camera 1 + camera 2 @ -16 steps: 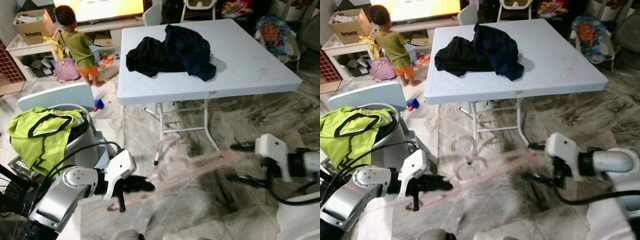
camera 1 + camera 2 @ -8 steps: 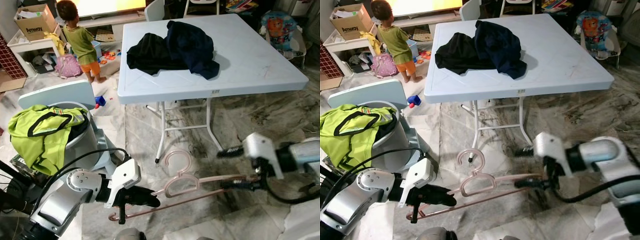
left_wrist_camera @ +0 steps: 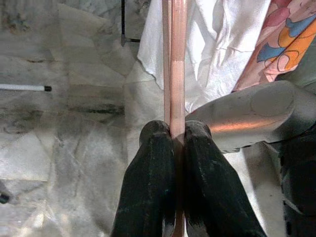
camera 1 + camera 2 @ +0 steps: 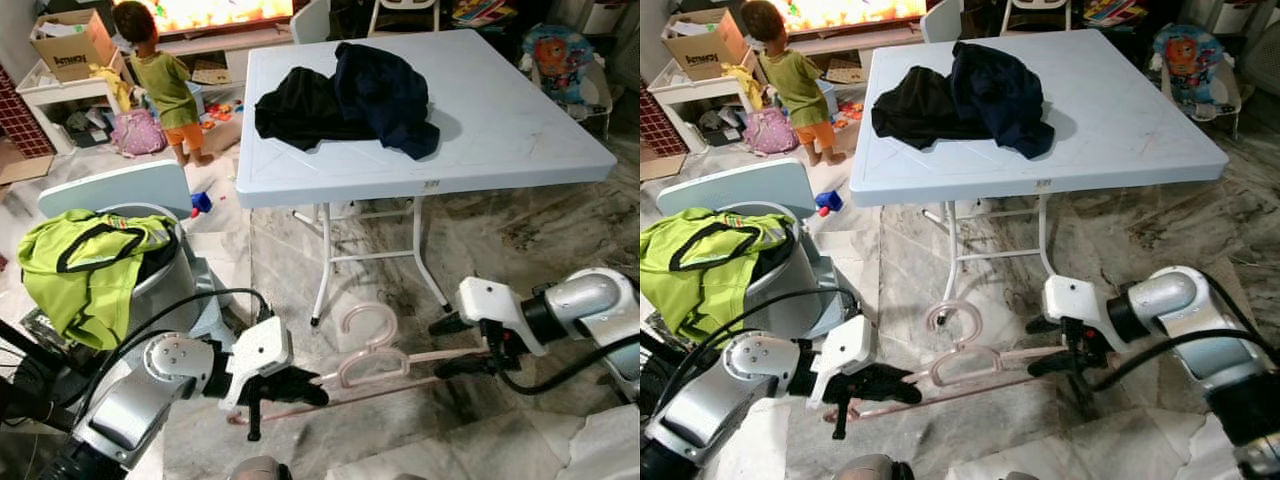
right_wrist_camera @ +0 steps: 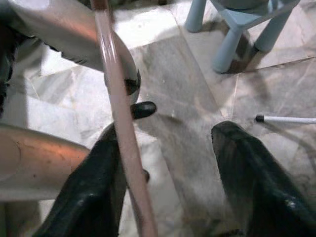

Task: Hang hanger

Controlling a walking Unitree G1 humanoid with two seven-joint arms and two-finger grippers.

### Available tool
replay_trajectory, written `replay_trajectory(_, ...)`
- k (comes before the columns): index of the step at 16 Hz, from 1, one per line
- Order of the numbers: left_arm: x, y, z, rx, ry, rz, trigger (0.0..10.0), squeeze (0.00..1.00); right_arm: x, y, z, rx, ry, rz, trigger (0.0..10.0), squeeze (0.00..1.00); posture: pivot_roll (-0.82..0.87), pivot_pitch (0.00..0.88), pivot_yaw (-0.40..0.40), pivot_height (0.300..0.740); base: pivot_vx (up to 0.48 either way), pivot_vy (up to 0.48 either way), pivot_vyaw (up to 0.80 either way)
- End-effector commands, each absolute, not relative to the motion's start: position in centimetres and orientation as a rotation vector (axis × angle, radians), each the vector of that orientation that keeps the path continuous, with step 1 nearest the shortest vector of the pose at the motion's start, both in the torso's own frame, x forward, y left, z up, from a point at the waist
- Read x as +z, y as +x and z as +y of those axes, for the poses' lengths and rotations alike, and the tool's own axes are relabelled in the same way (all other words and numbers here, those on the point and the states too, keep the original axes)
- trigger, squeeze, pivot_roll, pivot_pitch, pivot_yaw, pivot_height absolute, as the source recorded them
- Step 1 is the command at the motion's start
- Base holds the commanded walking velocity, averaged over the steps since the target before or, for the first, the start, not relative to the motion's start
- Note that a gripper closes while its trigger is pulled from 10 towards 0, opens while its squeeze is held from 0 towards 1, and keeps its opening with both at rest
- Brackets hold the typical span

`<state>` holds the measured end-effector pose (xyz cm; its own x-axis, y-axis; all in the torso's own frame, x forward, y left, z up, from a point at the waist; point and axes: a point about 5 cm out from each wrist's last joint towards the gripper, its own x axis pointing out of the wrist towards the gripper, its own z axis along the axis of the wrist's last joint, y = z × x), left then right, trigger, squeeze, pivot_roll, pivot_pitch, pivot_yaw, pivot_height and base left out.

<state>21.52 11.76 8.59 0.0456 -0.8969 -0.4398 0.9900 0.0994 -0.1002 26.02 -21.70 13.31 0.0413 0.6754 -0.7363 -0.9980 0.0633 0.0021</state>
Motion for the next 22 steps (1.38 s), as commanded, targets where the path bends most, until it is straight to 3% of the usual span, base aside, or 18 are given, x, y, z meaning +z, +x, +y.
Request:
replay_trajectory(1, 8.6, 21.9, 11.7, -1.457, 0.300, 0.430, 10.0, 0.00, 13.5, 26.3, -21.2, 1.439, -0.682, 0.657, 0.0, 0.00, -0.03, 0.000, 0.048, 0.740, 0.000, 0.000, 0.00)
replay_trajectory(20, 7.5, 22.3, 11.2, -1.443, 0.333, 0.406, 10.0, 0.00, 12.6, 26.3, -21.9, 1.466, -0.686, 0.688, 0.0, 0.00, -0.04, 0.000, 0.052, 0.740, 0.000, 0.000, 0.00)
replay_trajectory(21, 7.4, 22.4, 11.3, -1.445, 0.334, 0.413, 10.0, 0.37, 12.4, 26.2, -22.1, 1.463, -0.693, 0.694, 0.0, 0.00, -0.04, 0.000, 0.054, 0.740, 0.000, 0.000, 0.00)
replay_trajectory(22, 7.3, 22.6, 11.3, -1.431, 0.328, 0.415, 10.0, 1.00, 12.3, 26.3, -22.2, 1.454, -0.692, 0.692, 0.0, 0.00, -0.04, 0.000, 0.054, 0.740, 0.000, 0.000, 0.00)
